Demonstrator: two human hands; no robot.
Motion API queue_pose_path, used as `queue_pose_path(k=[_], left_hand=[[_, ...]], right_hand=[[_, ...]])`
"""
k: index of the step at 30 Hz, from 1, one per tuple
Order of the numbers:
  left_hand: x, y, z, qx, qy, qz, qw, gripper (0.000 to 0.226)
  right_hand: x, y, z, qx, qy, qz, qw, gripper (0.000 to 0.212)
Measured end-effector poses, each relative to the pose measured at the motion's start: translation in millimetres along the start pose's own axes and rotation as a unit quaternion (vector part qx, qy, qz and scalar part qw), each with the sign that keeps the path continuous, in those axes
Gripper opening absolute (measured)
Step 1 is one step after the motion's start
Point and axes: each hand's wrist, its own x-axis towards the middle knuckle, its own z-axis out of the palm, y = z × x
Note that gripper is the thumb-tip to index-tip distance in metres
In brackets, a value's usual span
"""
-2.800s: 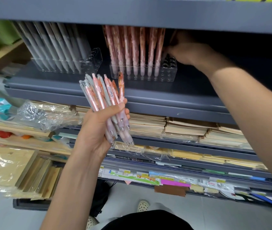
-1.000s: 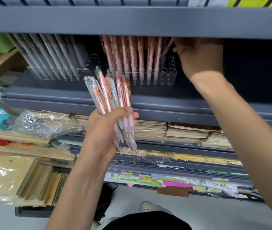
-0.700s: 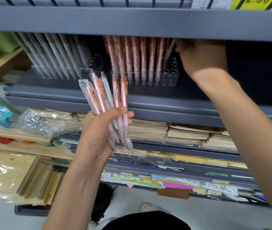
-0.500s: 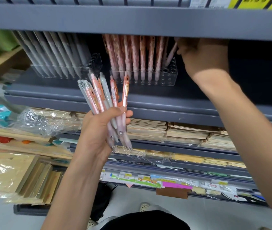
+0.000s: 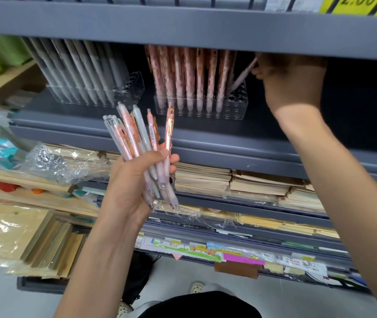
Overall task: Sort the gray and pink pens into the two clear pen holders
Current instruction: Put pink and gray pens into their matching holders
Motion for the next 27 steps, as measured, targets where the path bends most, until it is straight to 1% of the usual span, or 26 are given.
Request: queue_pose_path(k=[2,5,8,10,13,15,19,22,25,27], left_hand=[[0.2,-0.6,0.5,-0.001,0.002,-0.003,1.0,0.046],[1.7,-2.5,0.2,-0.001,0.0,-0.008,1.0,0.032],[2.8,-4.2,2.0,-0.004,0.0,-0.008,1.0,0.039],[3.7,-5.7,3.2,-0.004,0.001,-0.01,1.0,0.04],[3.8,-7.4,5.2,-0.003,-0.001,-0.005,1.0,0.048],[3.6,-7.9,5.6,-0.002,-0.005,-0.003,1.0,0.05],[3.8,-8.5,5.9,-0.002,-0.01,0.0,1.0,0.046],[3.4,-9.1,6.2,0.001,-0.012,0.001,1.0,0.046],[2.3,-9.8,5.9,0.008,-0.013,0.0,1.0,0.045],[2.1,-10.1,5.6,0.014,-0.017,0.005,1.0,0.043]], right_hand=[[4.3,7.4,1.7,0.013,0.014,0.008,1.0,0.038],[4.7,13.1,3.7,0.032,0.022,0.015,0.999,0.033],[0.0,8.2,7.3,0.026,0.027,-0.009,0.999,0.029],[2.0,3.1,11.0,0.05,0.006,-0.03,0.998,0.026],[8.1,0.1,17.8,-0.004,-0.04,-0.066,0.997,0.028],[12.4,-0.8,20.7,-0.01,-0.072,-0.072,0.995,0.028],[18.2,-4.3,21.5,-0.024,-0.109,-0.041,0.993,0.03],[20.4,-5.3,22.3,-0.02,-0.115,-0.02,0.993,0.032],[18.8,-3.4,21.3,0.005,-0.117,-0.002,0.993,0.029],[12.4,-1.4,16.0,0.015,-0.108,0.01,0.994,0.022]])
